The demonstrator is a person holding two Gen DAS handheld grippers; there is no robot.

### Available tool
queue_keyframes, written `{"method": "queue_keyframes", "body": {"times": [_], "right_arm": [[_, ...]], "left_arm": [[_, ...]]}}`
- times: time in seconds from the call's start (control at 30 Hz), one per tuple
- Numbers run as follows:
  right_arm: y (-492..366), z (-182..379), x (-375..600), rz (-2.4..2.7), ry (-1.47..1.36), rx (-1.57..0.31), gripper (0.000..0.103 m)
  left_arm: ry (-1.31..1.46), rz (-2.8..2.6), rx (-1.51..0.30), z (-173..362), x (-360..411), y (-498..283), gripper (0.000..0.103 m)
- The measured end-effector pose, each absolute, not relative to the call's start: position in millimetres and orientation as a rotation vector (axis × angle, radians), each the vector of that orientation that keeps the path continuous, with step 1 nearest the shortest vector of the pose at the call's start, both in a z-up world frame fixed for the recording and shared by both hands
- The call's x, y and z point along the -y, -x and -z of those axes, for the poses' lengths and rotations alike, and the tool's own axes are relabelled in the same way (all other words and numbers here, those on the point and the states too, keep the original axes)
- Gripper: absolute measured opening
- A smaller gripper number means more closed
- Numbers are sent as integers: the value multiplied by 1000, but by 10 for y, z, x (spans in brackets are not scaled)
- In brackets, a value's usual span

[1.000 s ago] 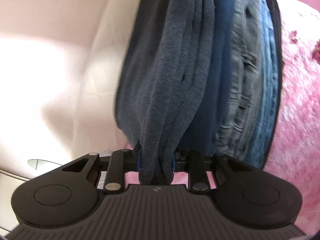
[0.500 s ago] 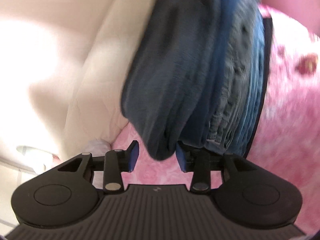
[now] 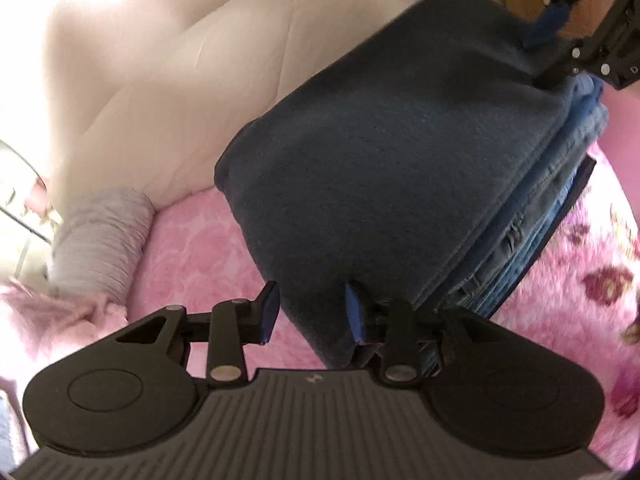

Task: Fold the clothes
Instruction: 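Press the grey bundle flat on the stack with both grippers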

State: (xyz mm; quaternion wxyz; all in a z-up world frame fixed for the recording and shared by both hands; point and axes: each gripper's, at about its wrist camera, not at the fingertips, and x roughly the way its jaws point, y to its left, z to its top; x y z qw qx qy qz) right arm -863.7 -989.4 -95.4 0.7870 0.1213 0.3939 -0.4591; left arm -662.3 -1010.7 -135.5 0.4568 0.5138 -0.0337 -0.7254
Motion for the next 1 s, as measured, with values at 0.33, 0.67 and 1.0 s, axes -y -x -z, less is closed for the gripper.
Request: {"method": "queue_keyframes", "body": {"times": [0.33,0.67,1.0], "right_arm": [[8724,1003,9876,972,-322,-830,38],[8948,807,10604,1111,-437,-699,38],[9097,901,10940,1120,-585,-701,38]], "left_arm": [[-1297,1773,49,1236,10276,6765,30],[-1327,1788,-9,1140,10457,6960,28],[-1259,1786,-36,900,10360,6908,31]]}}
